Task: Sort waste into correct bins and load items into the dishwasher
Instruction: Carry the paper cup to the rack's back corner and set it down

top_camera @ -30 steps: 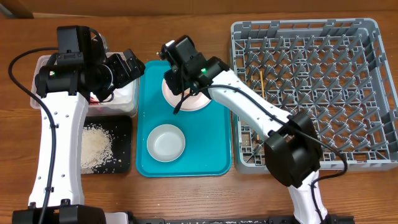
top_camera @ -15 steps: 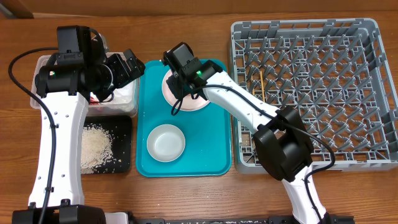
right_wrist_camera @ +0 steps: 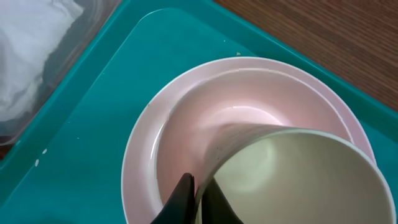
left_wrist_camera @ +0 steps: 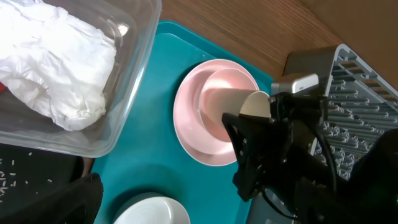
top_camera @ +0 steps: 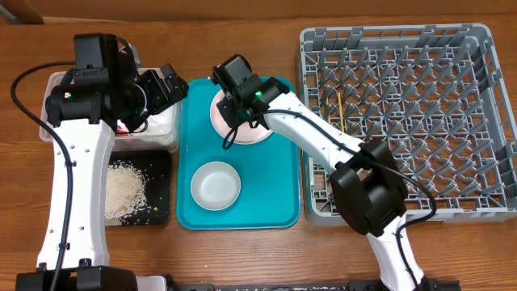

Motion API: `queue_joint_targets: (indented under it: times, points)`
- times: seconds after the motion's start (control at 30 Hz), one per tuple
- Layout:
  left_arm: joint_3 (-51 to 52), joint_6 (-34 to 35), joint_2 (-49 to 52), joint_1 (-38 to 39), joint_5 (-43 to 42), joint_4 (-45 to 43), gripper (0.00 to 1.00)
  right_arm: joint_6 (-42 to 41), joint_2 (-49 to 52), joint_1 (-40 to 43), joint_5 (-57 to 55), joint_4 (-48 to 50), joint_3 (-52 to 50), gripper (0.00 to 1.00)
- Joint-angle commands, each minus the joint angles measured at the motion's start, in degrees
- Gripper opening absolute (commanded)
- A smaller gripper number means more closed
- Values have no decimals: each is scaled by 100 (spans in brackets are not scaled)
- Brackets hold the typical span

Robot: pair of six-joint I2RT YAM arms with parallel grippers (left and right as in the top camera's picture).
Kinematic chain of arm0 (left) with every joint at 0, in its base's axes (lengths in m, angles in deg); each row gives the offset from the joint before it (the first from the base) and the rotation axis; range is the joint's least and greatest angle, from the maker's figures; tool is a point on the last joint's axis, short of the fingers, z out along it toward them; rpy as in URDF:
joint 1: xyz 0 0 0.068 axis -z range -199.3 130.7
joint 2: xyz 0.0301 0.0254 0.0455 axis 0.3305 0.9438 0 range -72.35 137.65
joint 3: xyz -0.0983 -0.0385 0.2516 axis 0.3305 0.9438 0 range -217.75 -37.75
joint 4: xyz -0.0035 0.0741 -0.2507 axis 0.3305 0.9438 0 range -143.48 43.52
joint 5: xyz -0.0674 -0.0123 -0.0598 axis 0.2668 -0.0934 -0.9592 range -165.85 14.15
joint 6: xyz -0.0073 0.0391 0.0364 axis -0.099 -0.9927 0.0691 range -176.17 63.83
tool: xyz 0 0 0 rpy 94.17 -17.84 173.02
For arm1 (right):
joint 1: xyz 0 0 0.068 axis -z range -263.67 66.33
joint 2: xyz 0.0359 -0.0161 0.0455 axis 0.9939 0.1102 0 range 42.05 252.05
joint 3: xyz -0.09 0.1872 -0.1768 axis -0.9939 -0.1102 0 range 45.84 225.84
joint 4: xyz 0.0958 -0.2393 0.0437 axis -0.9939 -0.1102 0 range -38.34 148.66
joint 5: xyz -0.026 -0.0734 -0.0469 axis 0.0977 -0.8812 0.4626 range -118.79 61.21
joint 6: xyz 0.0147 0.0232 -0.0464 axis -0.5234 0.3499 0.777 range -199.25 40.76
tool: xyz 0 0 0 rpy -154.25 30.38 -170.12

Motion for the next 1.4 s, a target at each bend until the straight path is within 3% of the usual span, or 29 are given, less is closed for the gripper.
queue_joint_targets:
  times: [0.0, 0.2, 0.33, 0.53, 0.73, 0.83, 1.17, 1.37]
  points:
    - [-146, -46, -39, -9, -79, -4, 100, -7, -706, 39, 4, 70, 160, 4]
    - [-146, -44, -39, -9, -79, -4, 100, 4, -1663, 369, 177, -22, 160, 4]
    - [-146, -44, -39, -9, -79, -7, 100, 4, -2304, 951, 942, -164, 160, 4]
    - [-146, -44, -39, -9, -79, -7, 100, 2, -2577, 2608, 3751, -144, 153, 4]
    - [-146, -44, -39, -9, -79, -7, 100, 4, -1899, 3998, 6994, 144, 146, 4]
    - [-146, -44, -39, -9, -79, -7, 100, 4, -1469, 4304, 7779, 216, 146, 4]
    - [-146, -44, -39, -9, -79, -4, 100, 11, -245, 4439, 7888, 350, 146, 4]
    - [-146, -44, -39, -9, -79, -7, 100, 160, 15, 4439, 7335, 175, 138, 4]
